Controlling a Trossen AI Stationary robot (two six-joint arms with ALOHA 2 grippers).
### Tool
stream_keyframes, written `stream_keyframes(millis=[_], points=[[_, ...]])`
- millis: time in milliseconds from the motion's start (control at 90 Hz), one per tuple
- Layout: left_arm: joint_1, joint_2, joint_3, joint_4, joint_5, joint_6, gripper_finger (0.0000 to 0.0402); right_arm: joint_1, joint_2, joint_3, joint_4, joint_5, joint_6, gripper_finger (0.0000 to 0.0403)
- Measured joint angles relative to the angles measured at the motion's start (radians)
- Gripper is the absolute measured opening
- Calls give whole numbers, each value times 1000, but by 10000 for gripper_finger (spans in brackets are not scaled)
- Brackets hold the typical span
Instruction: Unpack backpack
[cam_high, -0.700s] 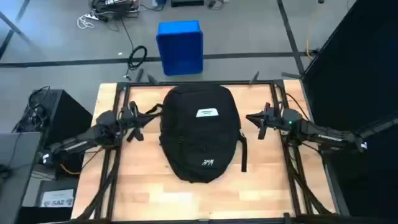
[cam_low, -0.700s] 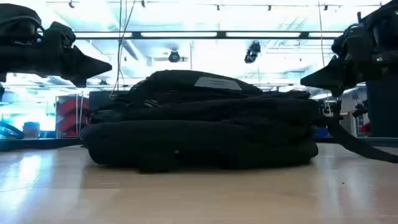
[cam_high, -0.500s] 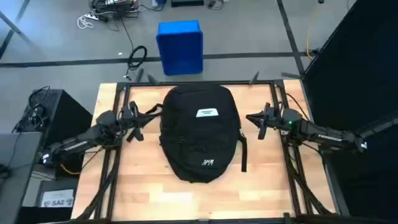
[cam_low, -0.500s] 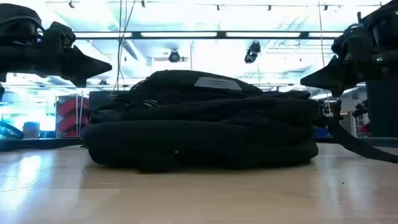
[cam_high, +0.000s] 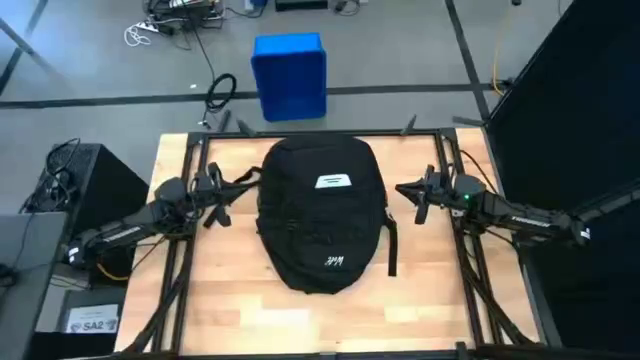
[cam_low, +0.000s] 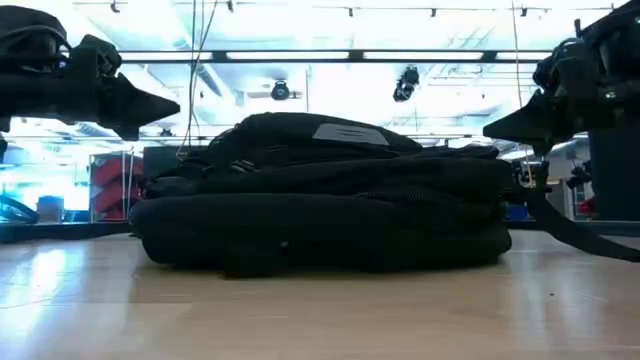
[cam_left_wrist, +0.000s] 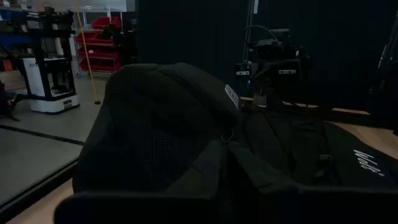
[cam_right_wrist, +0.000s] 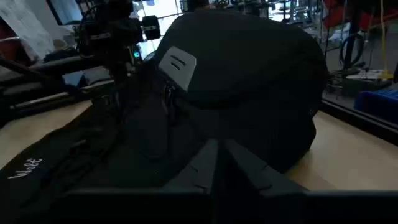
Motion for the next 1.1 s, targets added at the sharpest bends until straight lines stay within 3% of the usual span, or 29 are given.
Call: stream_keyframes(millis=[1100], points=[[0,0,0,0,0,0,0,0,0,0,0,0,0,7]])
